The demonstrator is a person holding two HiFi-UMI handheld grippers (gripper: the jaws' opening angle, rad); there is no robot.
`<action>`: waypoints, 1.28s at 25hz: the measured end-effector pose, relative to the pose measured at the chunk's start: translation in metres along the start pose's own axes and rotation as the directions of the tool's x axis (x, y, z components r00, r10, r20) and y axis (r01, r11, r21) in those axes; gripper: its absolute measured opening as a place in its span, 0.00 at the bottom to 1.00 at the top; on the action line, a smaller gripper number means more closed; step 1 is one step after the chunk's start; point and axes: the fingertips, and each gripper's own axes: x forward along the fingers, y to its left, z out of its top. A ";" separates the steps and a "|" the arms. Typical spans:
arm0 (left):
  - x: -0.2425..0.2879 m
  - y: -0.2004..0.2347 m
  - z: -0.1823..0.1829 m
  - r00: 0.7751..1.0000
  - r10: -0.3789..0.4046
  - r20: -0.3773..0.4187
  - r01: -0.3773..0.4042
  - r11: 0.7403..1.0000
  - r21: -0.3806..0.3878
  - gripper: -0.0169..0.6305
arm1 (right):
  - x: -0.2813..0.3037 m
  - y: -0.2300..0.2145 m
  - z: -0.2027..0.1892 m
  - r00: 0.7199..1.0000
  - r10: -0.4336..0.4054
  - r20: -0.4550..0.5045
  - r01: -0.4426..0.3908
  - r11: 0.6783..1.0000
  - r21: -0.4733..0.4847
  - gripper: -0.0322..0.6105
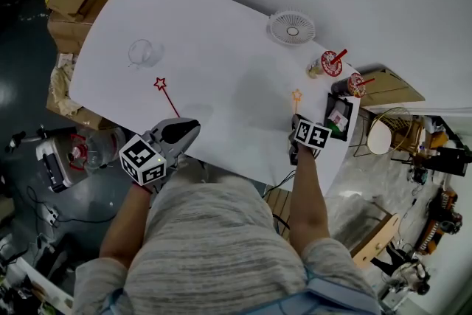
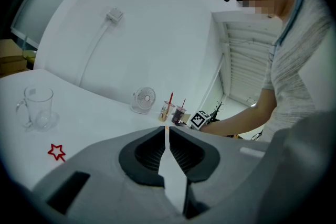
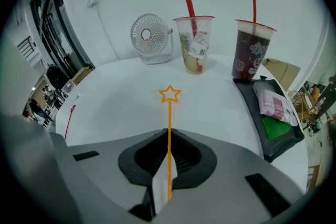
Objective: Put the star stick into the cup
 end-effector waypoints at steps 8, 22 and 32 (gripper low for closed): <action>-0.016 0.006 0.003 0.999 0.031 0.024 -0.031 1.000 -0.003 0.06 | 0.000 0.058 0.049 0.989 0.109 0.095 -0.105 0.993 -0.050 0.08; -0.050 0.020 0.002 0.992 0.103 0.074 -0.101 0.994 -0.028 0.06 | 0.000 0.201 0.128 0.908 0.363 0.210 -0.339 0.930 -0.144 0.08; -0.082 0.032 -0.002 0.981 0.162 0.109 -0.157 0.986 -0.053 0.06 | -0.008 0.325 0.173 0.801 0.550 0.239 -0.496 0.831 -0.250 0.08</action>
